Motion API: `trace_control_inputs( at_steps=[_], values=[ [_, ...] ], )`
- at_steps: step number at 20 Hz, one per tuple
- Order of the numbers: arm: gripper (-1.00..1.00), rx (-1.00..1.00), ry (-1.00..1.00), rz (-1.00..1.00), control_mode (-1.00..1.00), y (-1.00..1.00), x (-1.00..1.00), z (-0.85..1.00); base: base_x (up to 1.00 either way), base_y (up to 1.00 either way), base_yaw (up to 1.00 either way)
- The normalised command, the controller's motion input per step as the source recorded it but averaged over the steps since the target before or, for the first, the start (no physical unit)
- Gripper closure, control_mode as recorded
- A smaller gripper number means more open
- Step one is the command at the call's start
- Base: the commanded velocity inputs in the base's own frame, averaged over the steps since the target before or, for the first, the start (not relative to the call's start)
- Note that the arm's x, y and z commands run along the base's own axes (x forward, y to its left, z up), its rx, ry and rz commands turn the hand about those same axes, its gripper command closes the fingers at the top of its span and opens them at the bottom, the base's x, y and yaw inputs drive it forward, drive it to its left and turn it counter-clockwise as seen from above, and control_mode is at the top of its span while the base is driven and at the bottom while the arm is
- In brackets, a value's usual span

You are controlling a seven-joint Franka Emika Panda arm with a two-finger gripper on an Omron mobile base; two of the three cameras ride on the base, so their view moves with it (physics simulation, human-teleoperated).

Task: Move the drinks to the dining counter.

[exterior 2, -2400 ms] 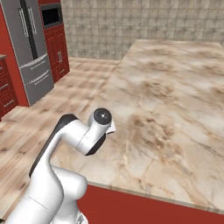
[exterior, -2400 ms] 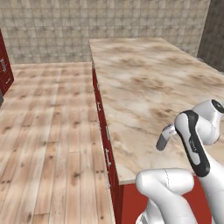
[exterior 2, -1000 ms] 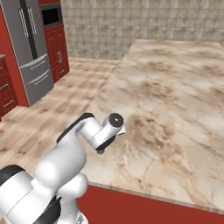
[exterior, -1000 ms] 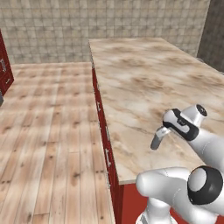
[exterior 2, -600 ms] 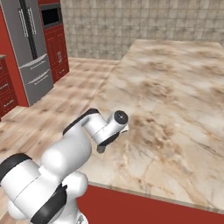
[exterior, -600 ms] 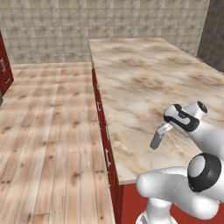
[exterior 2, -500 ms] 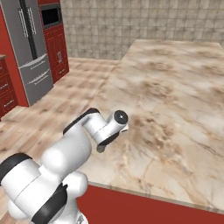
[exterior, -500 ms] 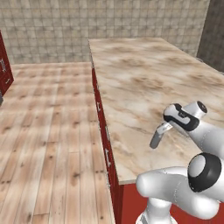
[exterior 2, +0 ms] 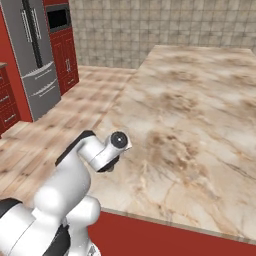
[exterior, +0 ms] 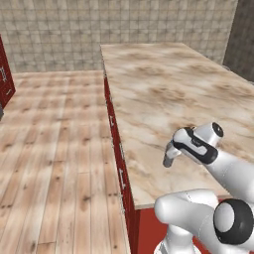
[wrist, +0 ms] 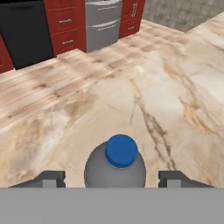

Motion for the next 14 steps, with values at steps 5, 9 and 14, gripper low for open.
trace_control_inputs(
  at_steps=[5, 9, 14],
  values=[
    [-1.0, -0.03, -0.12, 0.0, -1.0, 0.23, -0.1, -0.07, 0.0, 0.0, 0.0],
    [-1.0, 0.0, -0.06, 0.0, -1.0, 0.0, -0.07, -0.01, 0.0, 0.0, 0.0],
    [-1.0, 0.0, -0.07, 0.0, -1.0, -0.14, -0.31, 0.02, 0.0, 0.0, 0.0]
  ],
)
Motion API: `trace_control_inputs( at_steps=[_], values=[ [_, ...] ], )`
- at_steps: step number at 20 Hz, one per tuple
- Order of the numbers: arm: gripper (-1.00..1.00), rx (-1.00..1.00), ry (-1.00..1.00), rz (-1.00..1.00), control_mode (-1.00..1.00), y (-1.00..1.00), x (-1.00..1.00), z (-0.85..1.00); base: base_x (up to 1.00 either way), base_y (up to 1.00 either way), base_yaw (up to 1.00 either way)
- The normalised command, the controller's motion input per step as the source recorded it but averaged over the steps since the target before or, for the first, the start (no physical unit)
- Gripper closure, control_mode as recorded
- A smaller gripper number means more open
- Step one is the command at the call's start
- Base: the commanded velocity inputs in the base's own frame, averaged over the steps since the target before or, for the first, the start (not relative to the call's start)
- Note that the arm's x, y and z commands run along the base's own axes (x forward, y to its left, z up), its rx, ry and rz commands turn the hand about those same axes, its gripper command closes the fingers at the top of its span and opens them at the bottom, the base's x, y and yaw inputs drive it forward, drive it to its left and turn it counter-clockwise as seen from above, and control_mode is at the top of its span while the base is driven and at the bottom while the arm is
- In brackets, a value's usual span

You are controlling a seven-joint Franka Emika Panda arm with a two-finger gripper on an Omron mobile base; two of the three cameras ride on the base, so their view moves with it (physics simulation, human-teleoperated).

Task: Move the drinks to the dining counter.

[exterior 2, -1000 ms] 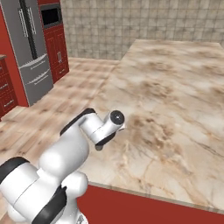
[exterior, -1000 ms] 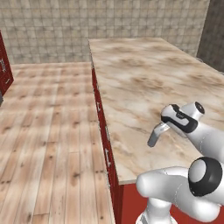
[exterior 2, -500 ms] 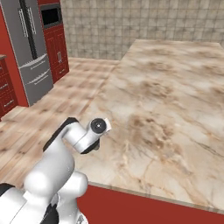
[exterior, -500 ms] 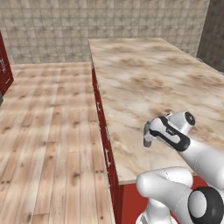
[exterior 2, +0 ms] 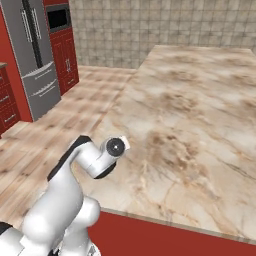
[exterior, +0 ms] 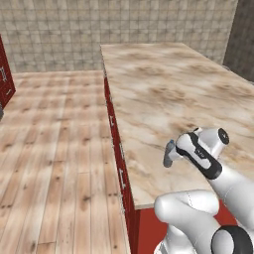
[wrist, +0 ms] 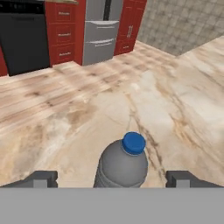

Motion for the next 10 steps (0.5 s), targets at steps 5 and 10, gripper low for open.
trace_control_inputs(
  at_steps=[5, 10],
  values=[
    [-1.0, 0.0, -0.07, 0.0, -1.0, -0.01, -0.58, 0.25, 0.0, 0.0, 0.0],
    [-1.0, 0.0, -0.12, 0.04, -1.0, 0.0, -0.68, 0.27, 0.0, 0.0, 0.0]
  ],
)
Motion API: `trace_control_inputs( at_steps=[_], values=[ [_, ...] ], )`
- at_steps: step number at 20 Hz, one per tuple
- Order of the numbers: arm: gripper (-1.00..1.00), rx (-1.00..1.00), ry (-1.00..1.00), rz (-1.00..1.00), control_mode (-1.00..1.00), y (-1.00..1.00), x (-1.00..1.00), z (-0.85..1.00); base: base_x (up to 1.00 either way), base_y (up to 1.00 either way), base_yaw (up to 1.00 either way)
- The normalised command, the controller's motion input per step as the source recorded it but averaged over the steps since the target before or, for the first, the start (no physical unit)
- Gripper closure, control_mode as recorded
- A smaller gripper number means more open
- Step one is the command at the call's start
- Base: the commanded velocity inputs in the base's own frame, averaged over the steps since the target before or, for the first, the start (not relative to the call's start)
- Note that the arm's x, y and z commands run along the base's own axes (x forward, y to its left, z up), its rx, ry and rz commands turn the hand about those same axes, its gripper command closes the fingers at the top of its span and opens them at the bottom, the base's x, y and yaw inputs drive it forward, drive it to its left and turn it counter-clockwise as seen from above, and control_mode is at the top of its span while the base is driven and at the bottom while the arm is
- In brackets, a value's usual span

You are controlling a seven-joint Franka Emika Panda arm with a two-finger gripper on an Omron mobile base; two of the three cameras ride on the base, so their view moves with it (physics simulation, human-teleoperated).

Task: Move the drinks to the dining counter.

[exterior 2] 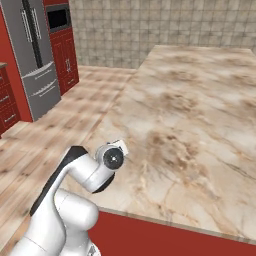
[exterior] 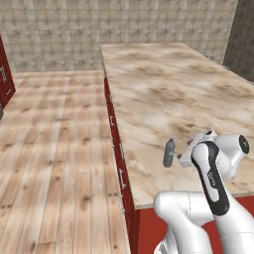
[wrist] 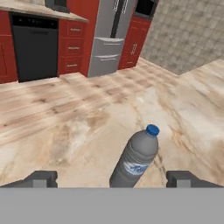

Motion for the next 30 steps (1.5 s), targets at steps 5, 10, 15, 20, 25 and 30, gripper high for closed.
trace_control_inputs(
  at_steps=[5, 10, 15, 20, 25, 30],
  values=[
    [-1.0, 0.0, -0.13, 0.05, -1.0, 0.0, -0.58, 0.23, 0.0, 0.0, 0.0],
    [-1.0, 0.0, -0.18, 0.01, -1.0, 0.0, -0.48, 0.25, 0.0, 0.0, 0.0],
    [-1.0, 0.0, -0.08, 0.0, 1.0, 0.0, -0.14, 0.08, 0.0, 0.0, 0.0],
    [-1.0, 0.0, 0.0, 0.0, 1.0, 0.0, 0.0, 0.0, -0.09, 0.0, 0.01],
    [-1.0, 0.0, 0.0, 0.0, 1.0, 0.0, 0.0, 0.0, -0.82, 0.0, 0.04],
    [-1.0, 0.0, 0.0, 0.0, 1.0, 0.0, 0.0, 0.0, -1.0, 0.0, 0.03]
  ],
)
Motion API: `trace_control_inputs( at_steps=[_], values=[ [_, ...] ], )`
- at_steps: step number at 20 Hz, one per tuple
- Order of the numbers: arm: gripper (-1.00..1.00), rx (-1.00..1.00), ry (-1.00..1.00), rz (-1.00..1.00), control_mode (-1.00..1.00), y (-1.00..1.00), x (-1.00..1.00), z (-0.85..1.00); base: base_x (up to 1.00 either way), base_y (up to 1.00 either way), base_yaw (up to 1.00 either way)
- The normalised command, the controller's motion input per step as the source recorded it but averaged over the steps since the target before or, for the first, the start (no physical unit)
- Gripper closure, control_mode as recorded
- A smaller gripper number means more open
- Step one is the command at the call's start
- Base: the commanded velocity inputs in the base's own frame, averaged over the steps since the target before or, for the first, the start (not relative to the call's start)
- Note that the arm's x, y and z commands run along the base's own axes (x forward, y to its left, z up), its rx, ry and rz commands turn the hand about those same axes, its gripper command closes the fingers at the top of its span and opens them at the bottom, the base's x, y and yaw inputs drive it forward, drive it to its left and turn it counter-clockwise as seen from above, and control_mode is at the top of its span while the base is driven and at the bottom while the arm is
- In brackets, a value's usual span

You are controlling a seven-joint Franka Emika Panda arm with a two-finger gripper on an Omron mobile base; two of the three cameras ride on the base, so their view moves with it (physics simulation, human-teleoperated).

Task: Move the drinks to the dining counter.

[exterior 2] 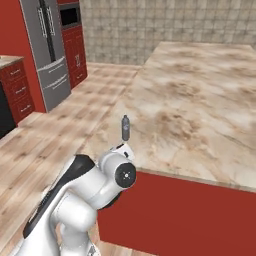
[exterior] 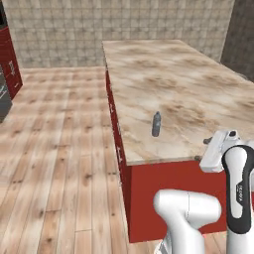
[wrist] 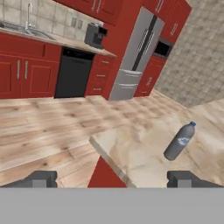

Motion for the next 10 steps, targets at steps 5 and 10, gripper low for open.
trace_control_inputs(
  at_steps=[5, 10],
  values=[
    [-1.0, 0.0, 0.0, 0.0, 1.0, 0.0, 0.0, 0.0, -0.7, 0.0, 0.24],
    [-1.0, 0.0, 0.0, 0.0, 1.0, 0.0, 0.0, 0.0, -0.06, 0.0, 0.85]
  ],
)
